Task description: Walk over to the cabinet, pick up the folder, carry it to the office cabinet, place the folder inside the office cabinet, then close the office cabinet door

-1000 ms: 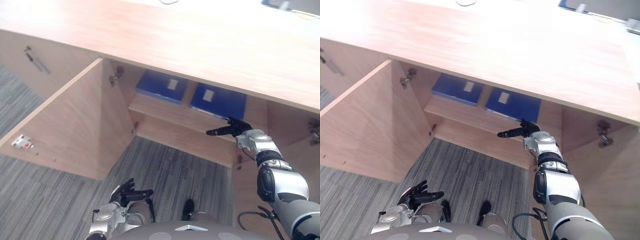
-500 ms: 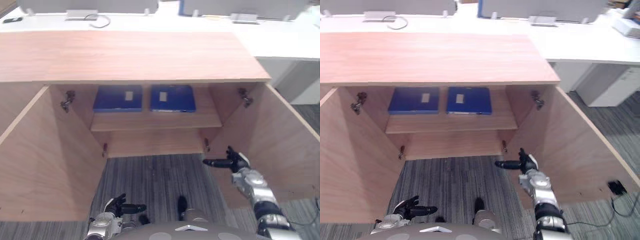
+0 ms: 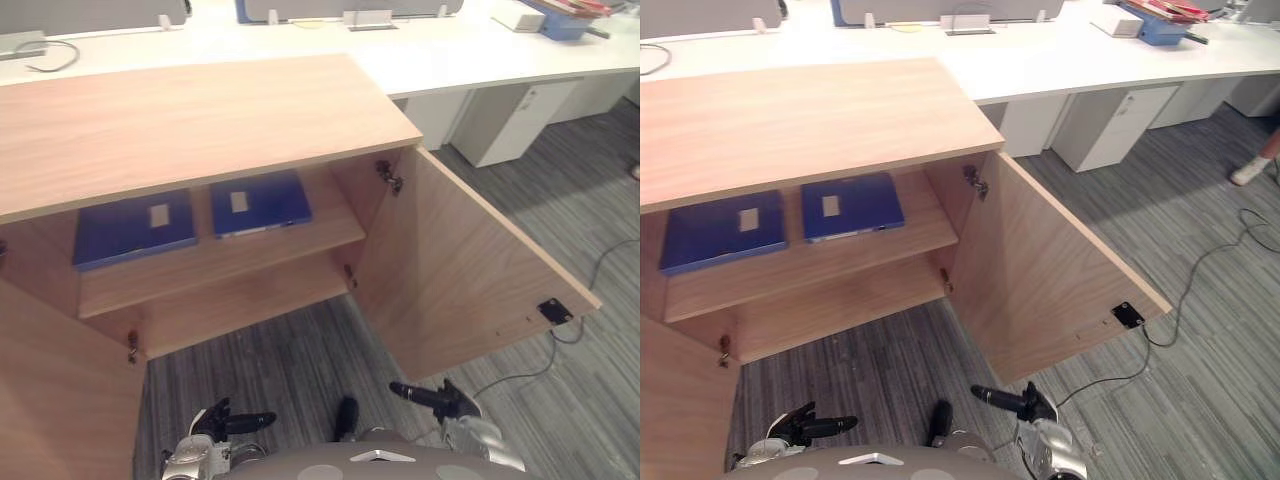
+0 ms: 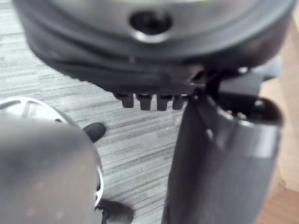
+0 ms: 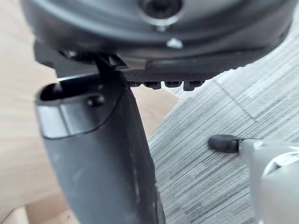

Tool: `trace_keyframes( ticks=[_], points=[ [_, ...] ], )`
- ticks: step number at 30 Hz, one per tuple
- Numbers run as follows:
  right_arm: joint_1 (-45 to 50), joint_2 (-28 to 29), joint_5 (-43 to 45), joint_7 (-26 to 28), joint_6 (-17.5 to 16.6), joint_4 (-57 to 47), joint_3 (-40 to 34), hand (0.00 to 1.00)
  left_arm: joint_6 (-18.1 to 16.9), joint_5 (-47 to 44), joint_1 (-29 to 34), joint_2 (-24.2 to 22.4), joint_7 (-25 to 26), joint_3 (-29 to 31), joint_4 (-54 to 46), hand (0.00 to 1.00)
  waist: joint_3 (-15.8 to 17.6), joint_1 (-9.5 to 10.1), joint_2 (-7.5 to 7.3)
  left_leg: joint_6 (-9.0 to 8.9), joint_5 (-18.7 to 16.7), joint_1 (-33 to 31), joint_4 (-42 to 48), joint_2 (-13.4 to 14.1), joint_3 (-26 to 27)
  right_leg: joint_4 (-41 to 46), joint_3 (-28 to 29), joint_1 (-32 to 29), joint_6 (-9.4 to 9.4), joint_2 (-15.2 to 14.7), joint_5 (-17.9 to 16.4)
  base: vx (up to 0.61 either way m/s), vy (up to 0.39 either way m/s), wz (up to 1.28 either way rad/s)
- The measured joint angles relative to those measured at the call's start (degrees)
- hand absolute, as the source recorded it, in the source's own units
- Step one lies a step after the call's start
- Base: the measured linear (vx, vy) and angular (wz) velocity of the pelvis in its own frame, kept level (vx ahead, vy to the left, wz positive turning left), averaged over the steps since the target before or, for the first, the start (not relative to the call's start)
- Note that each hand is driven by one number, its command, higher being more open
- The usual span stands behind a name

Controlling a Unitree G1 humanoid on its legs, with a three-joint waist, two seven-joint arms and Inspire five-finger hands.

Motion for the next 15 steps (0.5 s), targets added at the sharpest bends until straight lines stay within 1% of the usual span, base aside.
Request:
trace_keyframes(
  ticks=[1,3,8,10,12,15],
  points=[
    [0.88,-0.01,0.44,-0.02,0.02,1.66,-2.18,1.0,-0.05,-0.03,-0.04,-0.62,0.04,1.25,0.0,1.0,-0.05,0.06,0.44,-0.43,-0.3,0.8,-0.09,0.46,-0.93,0.25,0.65,0.45,-0.06,0.65,-0.01,0.11,0.075,-0.3],
    [1.16,-0.04,0.48,-0.04,0.02,3.22,-4.02,1.0,-0.1,-0.04,-0.06,-0.9,0.02,2.42,0.22,1.0,-0.08,0.08,0.86,-0.97,-0.75,1.47,-0.18,0.91,-1.47,0.25,1.28,0.76,-0.1,1.15,-0.04,0.08,0.102,-0.27],
    [2.12,-0.2,0.0,-0.04,0.04,2.94,-7.66,1.0,-0.37,0.04,-1.24,-0.98,0.03,5.83,0.92,1.0,0.09,0.15,1.63,-1.04,-1.98,3.37,-0.07,0.88,-2.2,0.24,2.77,2.34,-0.06,1.37,-0.07,-0.01,0.155,-0.09],
    [2.09,-0.23,-0.68,-0.16,0.09,1.09,-9.22,1.0,-0.48,0.05,-1.28,-0.83,0.06,6.97,0.82,1.0,-0.05,0.17,1.68,-0.87,-2.52,3.36,0.39,0.78,-2.18,0.07,3.2,2.42,0.0,1.17,-0.05,-0.09,0.151,-0.04],
    [2.61,-0.45,-0.9,-0.47,0.13,-3.87,-11.13,1.0,-0.54,0.04,-1.12,-0.68,0.13,7.55,0.75,1.0,-0.09,0.21,1.9,-0.82,-3.28,3.16,1.3,0.85,-2.09,-0.07,3.68,2.48,0.08,1.01,-0.02,-0.15,0.152,-0.05],
    [2.93,-1.39,-5.02,-2.01,0.18,-11.83,-12.71,1.0,-0.49,0.14,-0.57,-0.69,0.18,7.5,0.8,1.0,0.17,0.32,2.33,-0.73,-3.96,2.6,2.67,1.15,-2.26,-0.07,3.84,2.41,0.21,0.92,-0.1,-0.12,0.109,-0.02]
  ],
)
